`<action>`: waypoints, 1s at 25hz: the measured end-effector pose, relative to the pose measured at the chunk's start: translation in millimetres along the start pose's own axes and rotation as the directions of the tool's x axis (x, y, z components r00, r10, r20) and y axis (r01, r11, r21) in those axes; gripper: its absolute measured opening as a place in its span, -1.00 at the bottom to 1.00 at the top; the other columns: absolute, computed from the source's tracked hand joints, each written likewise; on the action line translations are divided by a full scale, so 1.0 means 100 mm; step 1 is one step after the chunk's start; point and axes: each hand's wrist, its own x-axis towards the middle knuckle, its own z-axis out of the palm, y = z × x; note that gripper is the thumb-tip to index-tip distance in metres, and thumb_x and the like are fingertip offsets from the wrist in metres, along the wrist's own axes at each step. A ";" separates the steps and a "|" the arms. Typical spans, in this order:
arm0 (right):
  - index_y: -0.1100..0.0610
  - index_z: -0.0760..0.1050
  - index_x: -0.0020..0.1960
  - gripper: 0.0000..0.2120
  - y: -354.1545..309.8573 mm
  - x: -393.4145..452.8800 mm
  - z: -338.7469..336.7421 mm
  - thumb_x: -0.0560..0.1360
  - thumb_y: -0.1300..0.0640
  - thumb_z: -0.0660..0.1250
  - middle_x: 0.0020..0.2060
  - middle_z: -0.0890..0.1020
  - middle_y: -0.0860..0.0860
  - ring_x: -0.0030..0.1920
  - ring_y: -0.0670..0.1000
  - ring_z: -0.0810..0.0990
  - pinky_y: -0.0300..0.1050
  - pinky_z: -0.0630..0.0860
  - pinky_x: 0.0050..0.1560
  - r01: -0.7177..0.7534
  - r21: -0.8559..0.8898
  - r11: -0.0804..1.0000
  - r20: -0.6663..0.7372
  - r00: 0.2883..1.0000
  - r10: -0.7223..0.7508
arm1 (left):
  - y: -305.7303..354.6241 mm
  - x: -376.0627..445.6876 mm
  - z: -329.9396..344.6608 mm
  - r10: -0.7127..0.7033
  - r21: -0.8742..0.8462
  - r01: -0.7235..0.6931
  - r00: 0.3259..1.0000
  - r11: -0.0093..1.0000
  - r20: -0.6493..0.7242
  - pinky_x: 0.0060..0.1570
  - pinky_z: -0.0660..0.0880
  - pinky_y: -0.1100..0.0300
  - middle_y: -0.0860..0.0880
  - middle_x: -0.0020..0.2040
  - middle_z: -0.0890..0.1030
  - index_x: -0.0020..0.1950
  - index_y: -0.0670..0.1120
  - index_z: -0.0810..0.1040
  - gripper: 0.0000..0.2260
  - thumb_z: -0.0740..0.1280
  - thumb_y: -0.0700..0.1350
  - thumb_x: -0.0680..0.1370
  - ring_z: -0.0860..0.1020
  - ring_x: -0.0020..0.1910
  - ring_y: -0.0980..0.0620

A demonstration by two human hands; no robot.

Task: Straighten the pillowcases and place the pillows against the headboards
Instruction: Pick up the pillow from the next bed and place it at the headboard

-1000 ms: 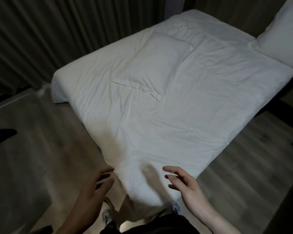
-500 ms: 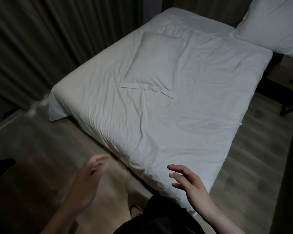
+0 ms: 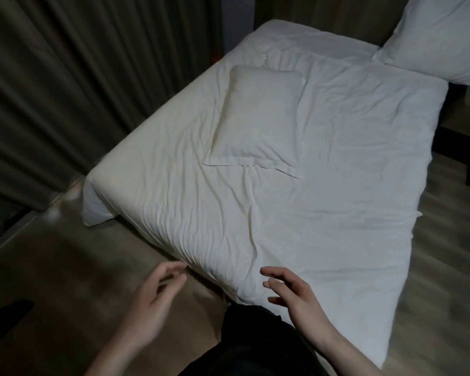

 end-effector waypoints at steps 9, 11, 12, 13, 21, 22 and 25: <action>-0.06 0.66 0.20 -0.78 -1.38 1.62 1.10 0.65 0.12 0.31 0.14 0.69 -0.11 0.21 -0.09 0.64 -0.08 0.62 0.20 0.102 0.005 0.995 0.095 0.990 -0.102 | 0.27 1.26 -1.33 -0.002 -0.007 0.001 0.996 1.000 -0.086 -0.01 0.40 0.62 0.20 0.03 0.71 0.09 -0.08 0.68 -0.86 0.37 -0.26 0.61 0.61 0.00 0.44; -0.08 0.66 0.20 -0.79 -1.48 1.84 1.27 0.65 0.11 0.31 0.18 0.68 -0.16 0.22 -0.09 0.64 -0.06 0.62 0.21 0.088 0.013 0.996 0.043 0.995 -0.088 | 0.31 1.67 -1.52 0.005 -0.011 -0.005 1.000 1.000 -0.023 0.00 0.40 0.62 0.22 0.04 0.71 0.10 -0.09 0.67 -0.87 0.37 -0.25 0.61 0.60 0.02 0.45; -0.10 0.66 0.20 -0.79 -1.49 1.95 1.37 0.65 0.10 0.31 0.19 0.68 -0.18 0.22 -0.10 0.64 -0.06 0.61 0.21 0.077 0.010 0.997 0.015 0.997 -0.077 | 0.31 1.90 -1.63 0.004 -0.006 -0.004 1.000 1.000 0.011 0.00 0.41 0.61 0.23 0.03 0.71 0.10 -0.08 0.67 -0.88 0.38 -0.22 0.61 0.61 0.04 0.44; -0.11 0.66 0.19 -0.79 -1.48 2.08 1.51 0.65 0.10 0.31 0.19 0.68 -0.19 0.22 -0.10 0.64 -0.06 0.61 0.21 0.059 0.023 0.998 -0.028 0.998 -0.058 | 0.29 2.17 -1.77 0.006 0.013 -0.007 0.998 1.000 0.060 -0.01 0.42 0.60 0.23 0.03 0.71 0.11 -0.05 0.67 -0.88 0.38 -0.18 0.61 0.61 0.05 0.42; -0.09 0.68 0.18 -0.78 -1.59 2.37 2.64 0.63 0.12 0.33 0.12 0.70 -0.20 0.19 -0.10 0.67 -0.03 0.61 0.22 0.019 0.255 0.967 -0.397 0.914 0.087 | 0.55 4.24 -2.55 0.058 0.199 -0.167 0.885 0.966 0.461 -0.02 0.46 0.44 0.20 0.08 0.67 0.10 0.08 0.66 -0.90 0.38 -0.05 0.62 0.58 0.12 0.31; -0.07 0.68 0.18 -0.78 -1.59 2.36 2.71 0.63 0.13 0.33 0.13 0.71 -0.18 0.19 -0.09 0.67 -0.02 0.61 0.23 0.022 0.291 0.956 -0.431 0.895 0.111 | 0.62 4.42 -2.53 0.054 0.221 -0.186 0.866 0.957 0.497 0.02 0.45 0.40 0.20 0.11 0.67 0.10 0.09 0.66 -0.91 0.37 -0.03 0.63 0.57 0.13 0.31; 0.01 0.69 0.15 -0.80 -1.60 2.38 2.85 0.62 0.18 0.34 0.15 0.72 -0.14 0.21 -0.04 0.67 0.00 0.63 0.18 0.083 0.386 0.919 -0.531 0.834 0.149 | 0.74 4.84 -2.35 0.024 0.258 -0.206 0.821 0.944 0.570 0.06 0.43 0.33 0.18 0.12 0.67 0.08 0.08 0.66 -0.91 0.37 -0.01 0.63 0.58 0.11 0.28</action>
